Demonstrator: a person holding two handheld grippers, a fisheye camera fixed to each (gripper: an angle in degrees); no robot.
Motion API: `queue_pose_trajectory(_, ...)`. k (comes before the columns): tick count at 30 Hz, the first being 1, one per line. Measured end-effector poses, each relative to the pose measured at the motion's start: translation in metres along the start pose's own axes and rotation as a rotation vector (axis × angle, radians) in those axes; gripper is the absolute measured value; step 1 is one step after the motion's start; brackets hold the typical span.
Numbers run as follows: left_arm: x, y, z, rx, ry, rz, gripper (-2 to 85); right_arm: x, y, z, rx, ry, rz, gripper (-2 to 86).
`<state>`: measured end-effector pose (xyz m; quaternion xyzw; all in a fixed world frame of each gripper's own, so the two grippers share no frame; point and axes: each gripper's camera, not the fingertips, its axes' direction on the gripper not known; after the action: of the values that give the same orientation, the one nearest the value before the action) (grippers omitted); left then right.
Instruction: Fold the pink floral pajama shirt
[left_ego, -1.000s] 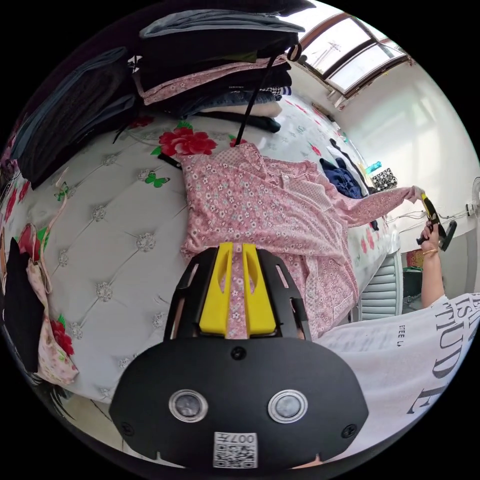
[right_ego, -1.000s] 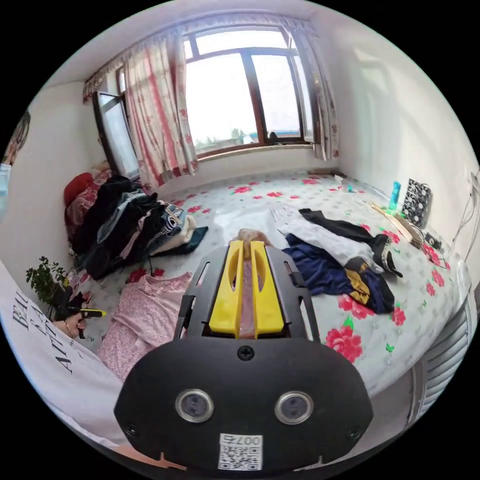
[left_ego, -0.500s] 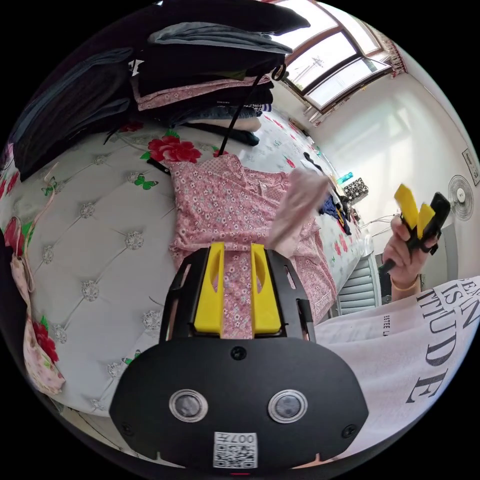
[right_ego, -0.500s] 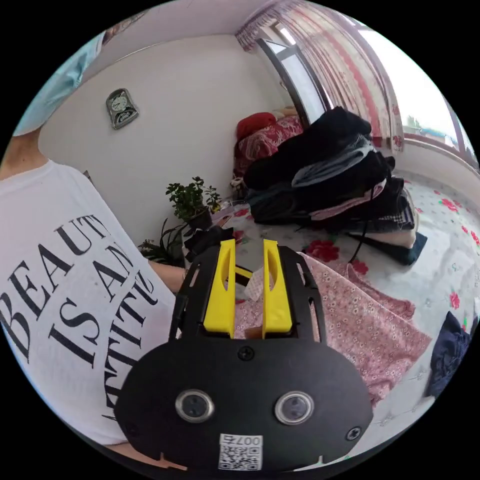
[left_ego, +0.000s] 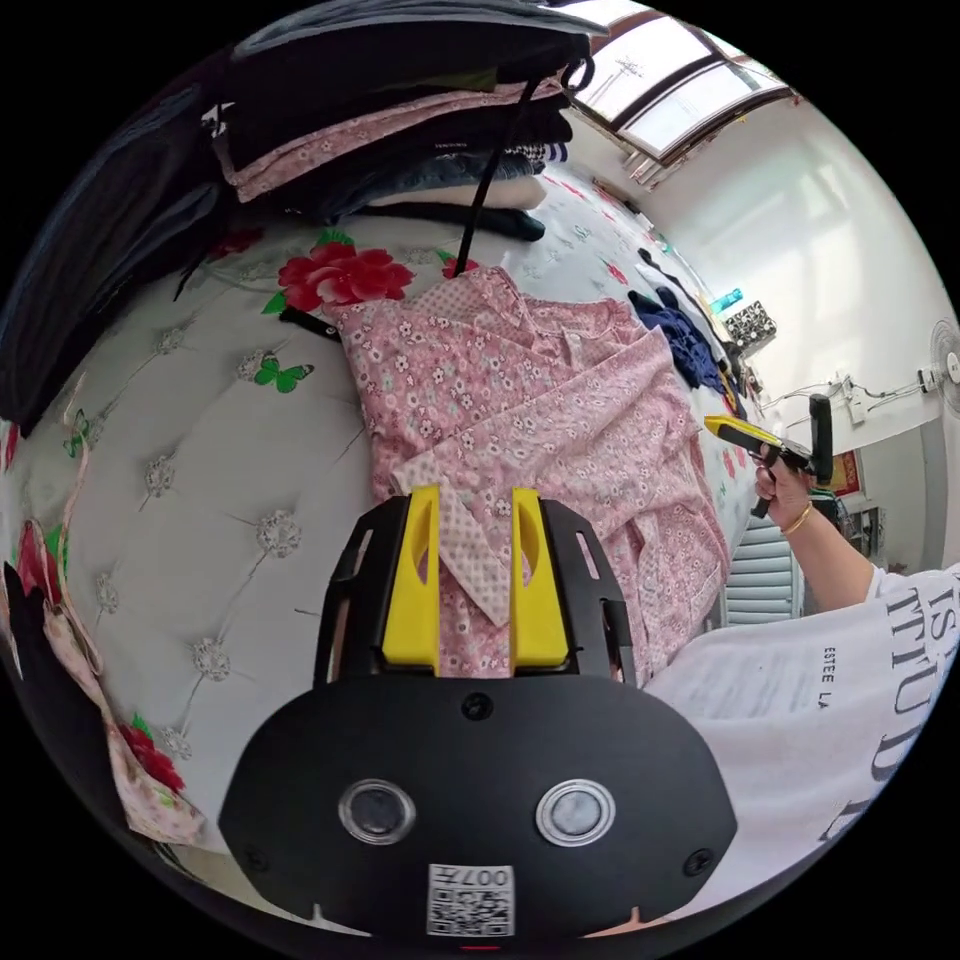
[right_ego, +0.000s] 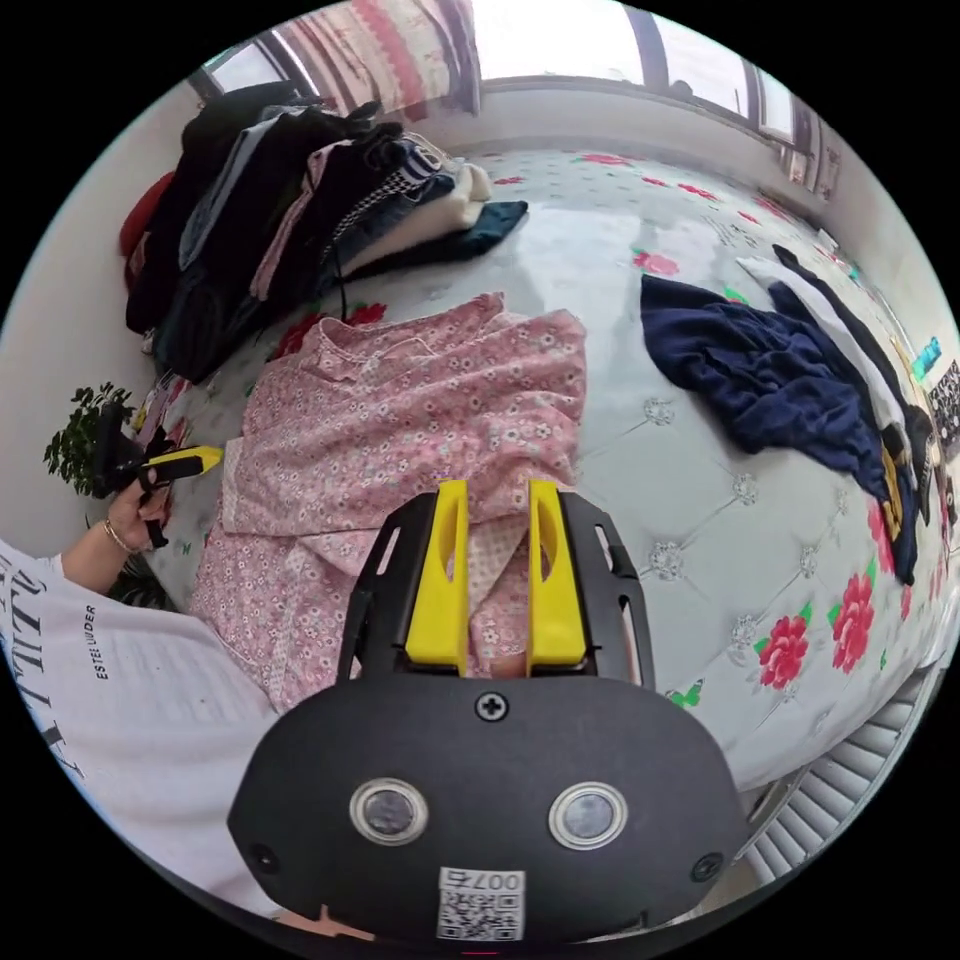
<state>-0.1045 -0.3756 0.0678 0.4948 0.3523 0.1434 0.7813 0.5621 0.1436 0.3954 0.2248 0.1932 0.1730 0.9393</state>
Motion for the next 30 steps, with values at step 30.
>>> queue_pose_trajectory(30, -0.039, -0.085, 0.042, 0.014, -0.264, -0.060, 5.8, 0.176, -0.210, 0.052, -0.050, -0.093, 0.287, 1.4)
